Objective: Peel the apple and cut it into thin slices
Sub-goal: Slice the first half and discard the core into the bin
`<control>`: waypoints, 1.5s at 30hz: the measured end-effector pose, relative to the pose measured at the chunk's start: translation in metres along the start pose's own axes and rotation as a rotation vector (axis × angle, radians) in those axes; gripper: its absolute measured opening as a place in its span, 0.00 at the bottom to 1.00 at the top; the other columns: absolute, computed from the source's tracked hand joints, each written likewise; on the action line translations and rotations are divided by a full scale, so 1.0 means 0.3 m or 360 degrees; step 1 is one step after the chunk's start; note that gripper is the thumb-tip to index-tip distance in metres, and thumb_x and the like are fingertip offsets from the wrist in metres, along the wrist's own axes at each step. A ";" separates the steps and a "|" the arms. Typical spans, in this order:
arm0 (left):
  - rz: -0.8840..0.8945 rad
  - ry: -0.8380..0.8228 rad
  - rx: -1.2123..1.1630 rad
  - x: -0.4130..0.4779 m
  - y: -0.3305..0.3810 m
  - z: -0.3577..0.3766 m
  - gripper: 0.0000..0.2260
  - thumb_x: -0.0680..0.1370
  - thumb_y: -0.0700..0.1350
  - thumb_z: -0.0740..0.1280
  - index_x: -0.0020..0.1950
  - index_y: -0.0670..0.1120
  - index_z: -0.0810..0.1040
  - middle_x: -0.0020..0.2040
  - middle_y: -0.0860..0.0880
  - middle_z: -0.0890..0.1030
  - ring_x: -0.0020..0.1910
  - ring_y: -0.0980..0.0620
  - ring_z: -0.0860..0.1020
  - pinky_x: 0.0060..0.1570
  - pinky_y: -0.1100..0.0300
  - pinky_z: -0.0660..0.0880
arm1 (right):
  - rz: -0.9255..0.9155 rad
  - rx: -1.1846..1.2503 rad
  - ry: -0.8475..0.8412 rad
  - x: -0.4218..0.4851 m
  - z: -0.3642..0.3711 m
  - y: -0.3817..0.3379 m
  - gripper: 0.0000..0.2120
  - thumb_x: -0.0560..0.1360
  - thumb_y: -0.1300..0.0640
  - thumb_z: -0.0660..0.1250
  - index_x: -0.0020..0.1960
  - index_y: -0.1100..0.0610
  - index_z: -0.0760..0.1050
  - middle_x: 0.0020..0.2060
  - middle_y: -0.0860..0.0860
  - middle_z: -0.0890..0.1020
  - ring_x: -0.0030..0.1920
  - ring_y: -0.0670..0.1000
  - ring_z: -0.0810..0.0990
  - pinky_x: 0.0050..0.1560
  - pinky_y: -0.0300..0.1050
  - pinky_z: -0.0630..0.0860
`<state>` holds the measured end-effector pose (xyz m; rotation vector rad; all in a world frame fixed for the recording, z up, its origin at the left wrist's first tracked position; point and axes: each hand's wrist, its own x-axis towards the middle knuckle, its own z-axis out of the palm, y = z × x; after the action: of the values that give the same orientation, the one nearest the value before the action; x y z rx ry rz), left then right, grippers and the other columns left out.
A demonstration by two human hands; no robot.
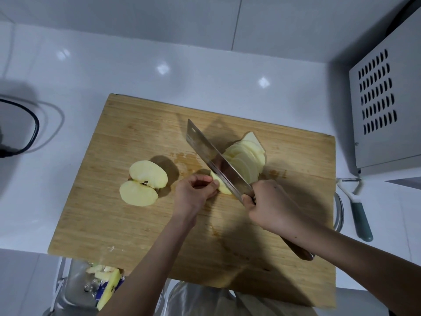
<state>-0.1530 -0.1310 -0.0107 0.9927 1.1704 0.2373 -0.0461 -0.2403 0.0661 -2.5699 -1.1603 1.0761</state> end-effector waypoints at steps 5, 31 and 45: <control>0.0012 0.0020 0.0072 0.006 0.000 0.002 0.05 0.70 0.34 0.73 0.45 0.36 0.80 0.41 0.42 0.83 0.40 0.50 0.82 0.45 0.57 0.81 | 0.0066 -0.0017 -0.0052 0.030 0.028 -0.013 0.10 0.79 0.56 0.59 0.39 0.55 0.69 0.30 0.47 0.72 0.28 0.41 0.70 0.26 0.32 0.61; 0.0053 0.0025 0.0160 0.002 -0.022 -0.009 0.03 0.72 0.34 0.72 0.44 0.40 0.80 0.41 0.44 0.83 0.41 0.50 0.83 0.47 0.57 0.80 | 0.0012 0.0049 0.0088 -0.035 0.036 0.022 0.11 0.79 0.53 0.59 0.46 0.58 0.76 0.30 0.46 0.72 0.27 0.42 0.70 0.25 0.32 0.59; 0.0156 0.0084 0.0324 0.011 -0.029 -0.003 0.05 0.70 0.36 0.74 0.38 0.45 0.82 0.38 0.46 0.84 0.42 0.46 0.83 0.48 0.48 0.81 | 0.0052 -0.0003 -0.0074 0.001 0.043 0.003 0.10 0.78 0.56 0.59 0.38 0.56 0.69 0.29 0.48 0.73 0.27 0.43 0.72 0.25 0.34 0.65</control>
<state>-0.1553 -0.1335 -0.0195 1.2307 1.2122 0.2267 -0.0538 -0.2429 0.0563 -2.5872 -1.1339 1.1480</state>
